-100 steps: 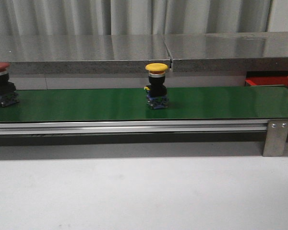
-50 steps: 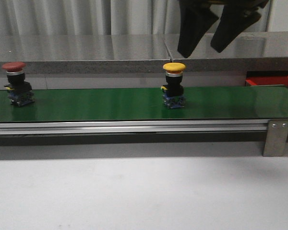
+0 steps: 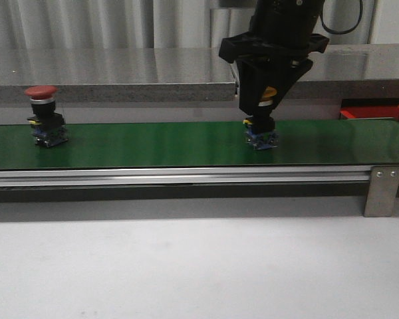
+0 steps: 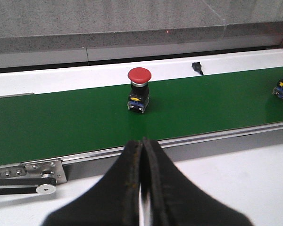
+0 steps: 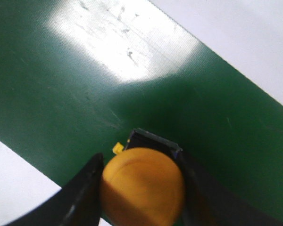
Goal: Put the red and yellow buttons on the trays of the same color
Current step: 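Close the right gripper on the yellow button and lift it, then carry the yellow button into the yellow tray and open the right gripper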
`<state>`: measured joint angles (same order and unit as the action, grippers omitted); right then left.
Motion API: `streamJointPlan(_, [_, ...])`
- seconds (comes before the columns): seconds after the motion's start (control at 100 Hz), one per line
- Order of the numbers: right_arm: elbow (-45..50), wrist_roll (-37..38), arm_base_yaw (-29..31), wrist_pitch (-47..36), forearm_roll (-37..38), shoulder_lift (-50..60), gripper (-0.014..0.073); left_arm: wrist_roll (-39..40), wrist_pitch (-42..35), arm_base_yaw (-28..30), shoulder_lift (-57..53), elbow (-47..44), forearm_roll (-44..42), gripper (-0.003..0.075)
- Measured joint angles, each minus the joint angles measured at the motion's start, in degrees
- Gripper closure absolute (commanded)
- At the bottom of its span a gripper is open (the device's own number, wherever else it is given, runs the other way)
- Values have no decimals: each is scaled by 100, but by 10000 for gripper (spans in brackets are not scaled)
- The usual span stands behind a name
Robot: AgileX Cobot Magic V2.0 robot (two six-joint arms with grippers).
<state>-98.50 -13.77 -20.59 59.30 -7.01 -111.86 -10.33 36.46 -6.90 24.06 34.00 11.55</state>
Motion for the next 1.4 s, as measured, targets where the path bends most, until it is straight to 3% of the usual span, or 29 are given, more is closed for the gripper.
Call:
streamJointPlan(0.4, [530,213,76,-583,12,928,557,0,0,0,0,0,0,739])
streamJointPlan(0.7, [1751,390,725,-661,12,2073,557,0,0,0,0,0,0,739])
streamJointPlan(1.08, [2931,496,2237,-676,50,3651,557,0,0,0,0,0,0,739])
streamJointPlan(1.4, [3418,715,3808,-826,132,3789,557,0,4,0,0,0,0,739])
